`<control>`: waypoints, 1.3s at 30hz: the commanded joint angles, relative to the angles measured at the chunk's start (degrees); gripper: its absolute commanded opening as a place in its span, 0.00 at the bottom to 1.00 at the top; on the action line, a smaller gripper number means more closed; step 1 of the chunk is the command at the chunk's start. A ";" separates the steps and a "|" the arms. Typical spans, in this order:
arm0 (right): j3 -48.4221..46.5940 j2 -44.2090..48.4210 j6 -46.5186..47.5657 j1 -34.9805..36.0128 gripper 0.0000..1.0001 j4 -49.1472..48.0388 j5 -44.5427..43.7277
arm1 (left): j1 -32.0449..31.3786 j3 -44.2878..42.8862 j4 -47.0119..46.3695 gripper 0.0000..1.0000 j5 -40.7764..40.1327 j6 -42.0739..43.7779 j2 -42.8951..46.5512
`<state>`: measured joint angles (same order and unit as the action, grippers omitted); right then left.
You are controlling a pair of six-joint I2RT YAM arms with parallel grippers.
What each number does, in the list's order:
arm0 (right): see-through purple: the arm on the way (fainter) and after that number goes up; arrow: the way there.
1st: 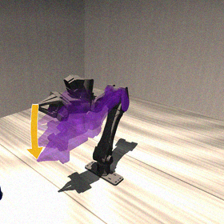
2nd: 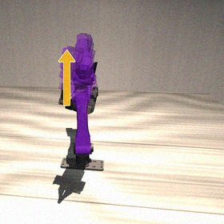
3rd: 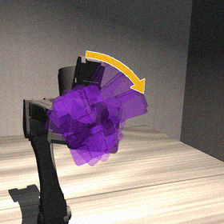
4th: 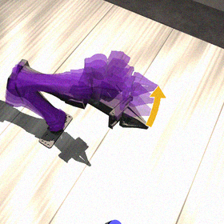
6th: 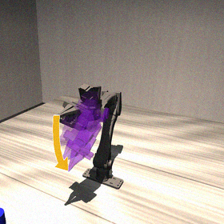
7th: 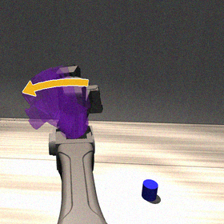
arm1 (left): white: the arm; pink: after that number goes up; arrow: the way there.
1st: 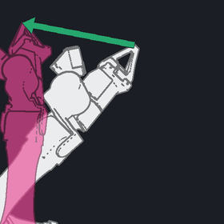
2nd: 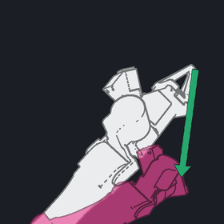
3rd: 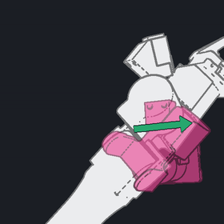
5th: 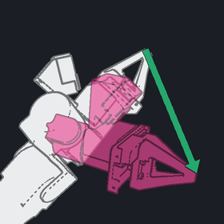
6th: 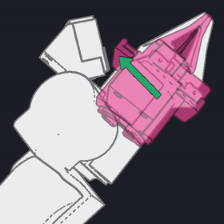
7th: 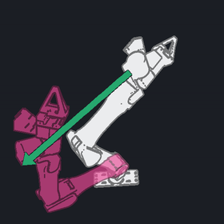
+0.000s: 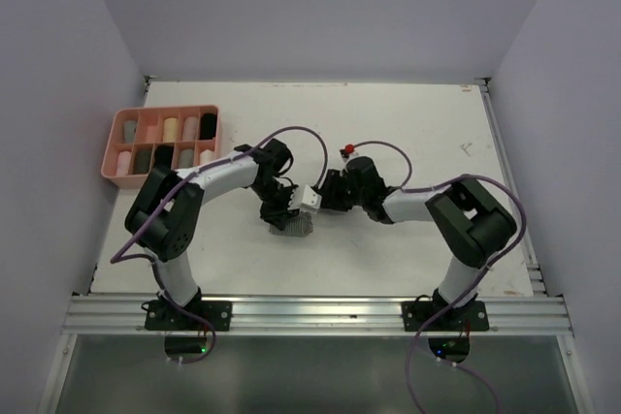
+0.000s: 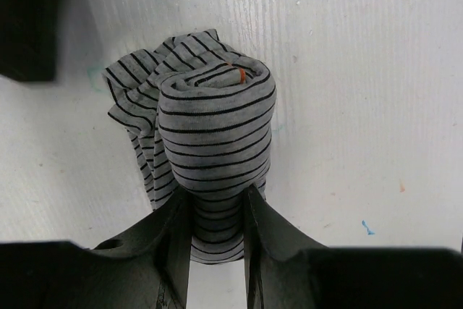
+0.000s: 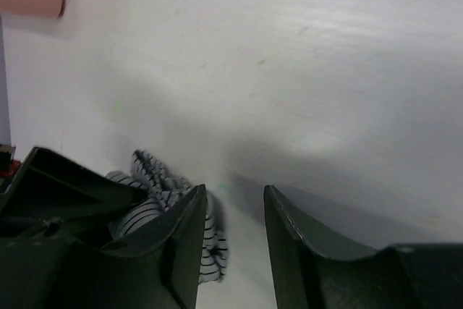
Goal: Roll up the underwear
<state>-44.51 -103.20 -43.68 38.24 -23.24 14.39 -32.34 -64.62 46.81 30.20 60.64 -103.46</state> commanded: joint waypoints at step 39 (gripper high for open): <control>-9.36 16.10 58.27 24.86 0.61 26.85 -5.16 | -1.50 -20.11 18.59 0.25 -7.08 0.27 -33.39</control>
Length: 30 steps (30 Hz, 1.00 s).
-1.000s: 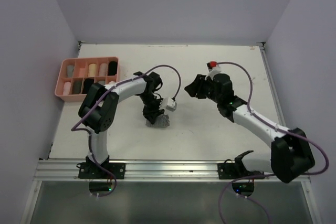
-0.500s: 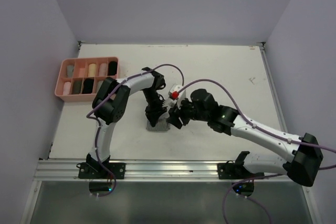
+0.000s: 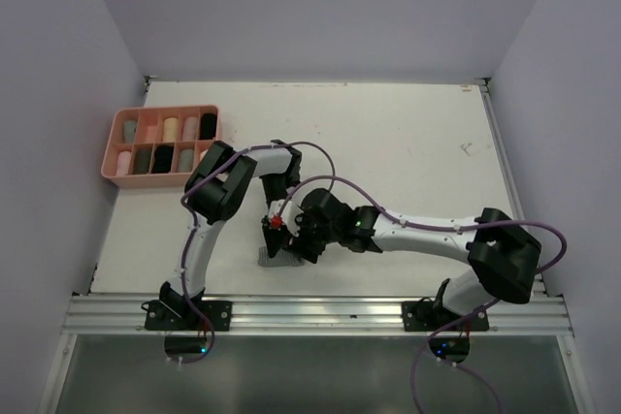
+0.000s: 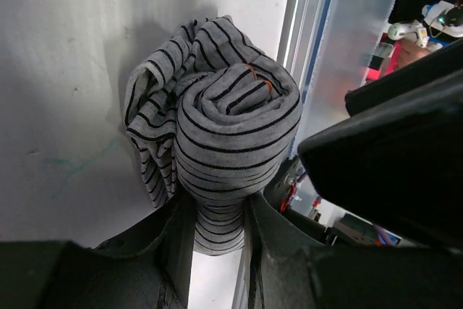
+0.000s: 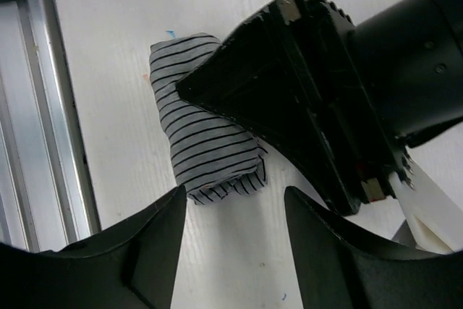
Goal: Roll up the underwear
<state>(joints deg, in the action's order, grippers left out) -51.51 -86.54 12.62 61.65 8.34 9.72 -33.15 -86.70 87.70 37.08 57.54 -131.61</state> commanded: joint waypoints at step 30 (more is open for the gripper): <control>0.53 -16.29 3.20 8.31 0.57 -8.96 -3.65 | 5.00 -2.33 -20.65 0.50 -8.62 2.32 0.56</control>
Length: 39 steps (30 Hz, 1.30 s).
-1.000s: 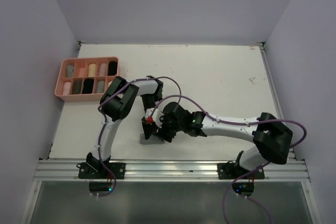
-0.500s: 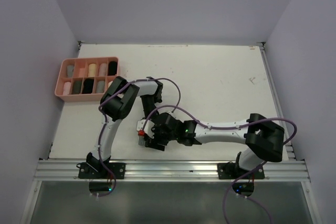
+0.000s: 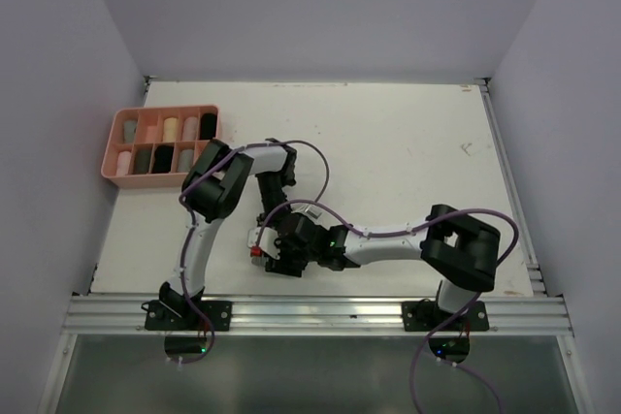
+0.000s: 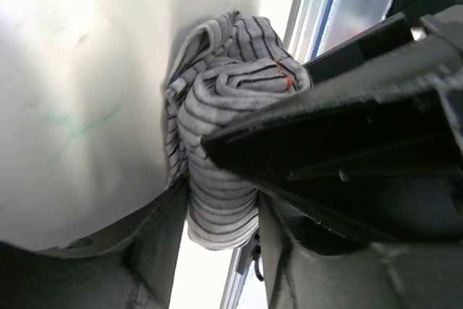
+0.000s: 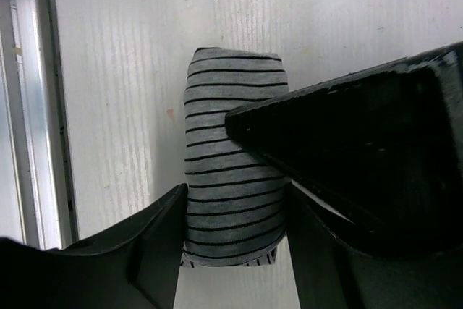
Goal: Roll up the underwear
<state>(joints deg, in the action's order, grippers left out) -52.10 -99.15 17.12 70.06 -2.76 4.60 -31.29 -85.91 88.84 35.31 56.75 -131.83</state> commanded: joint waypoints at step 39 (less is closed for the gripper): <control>1.47 -12.03 -12.12 -15.83 0.40 0.04 12.54 | 27.97 48.51 -42.36 0.75 13.75 35.91 76.09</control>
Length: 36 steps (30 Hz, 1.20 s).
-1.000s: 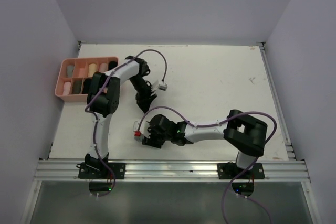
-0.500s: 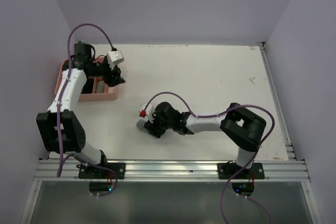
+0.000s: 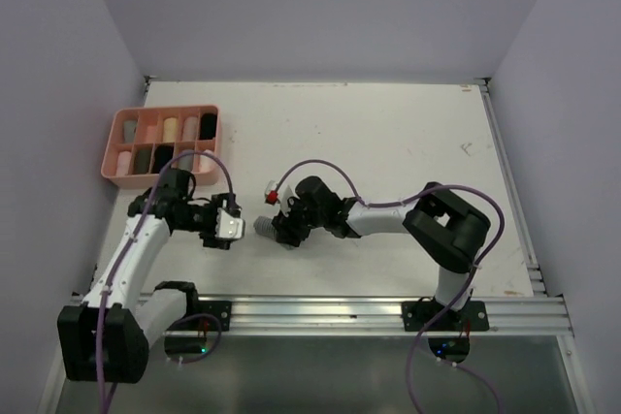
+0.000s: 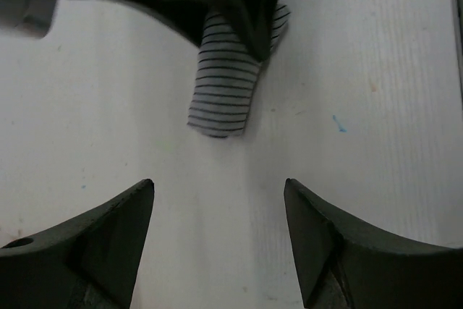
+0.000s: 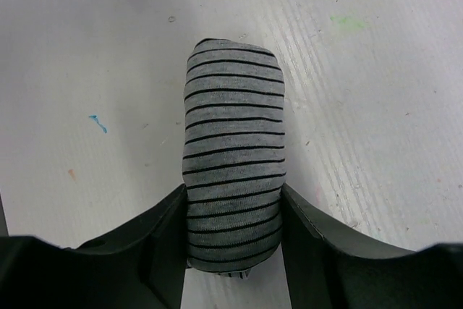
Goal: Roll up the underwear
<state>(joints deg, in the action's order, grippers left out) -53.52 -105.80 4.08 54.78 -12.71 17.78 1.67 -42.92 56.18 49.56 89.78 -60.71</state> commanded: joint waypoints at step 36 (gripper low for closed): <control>6.50 -2.66 0.58 -1.43 0.34 4.27 2.35 | -28.57 4.60 -31.67 0.47 -18.18 -11.56 -24.45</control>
<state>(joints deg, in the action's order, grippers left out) -50.52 -105.73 4.12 53.58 -18.55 21.12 -26.28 -36.95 20.75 35.48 76.01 -82.65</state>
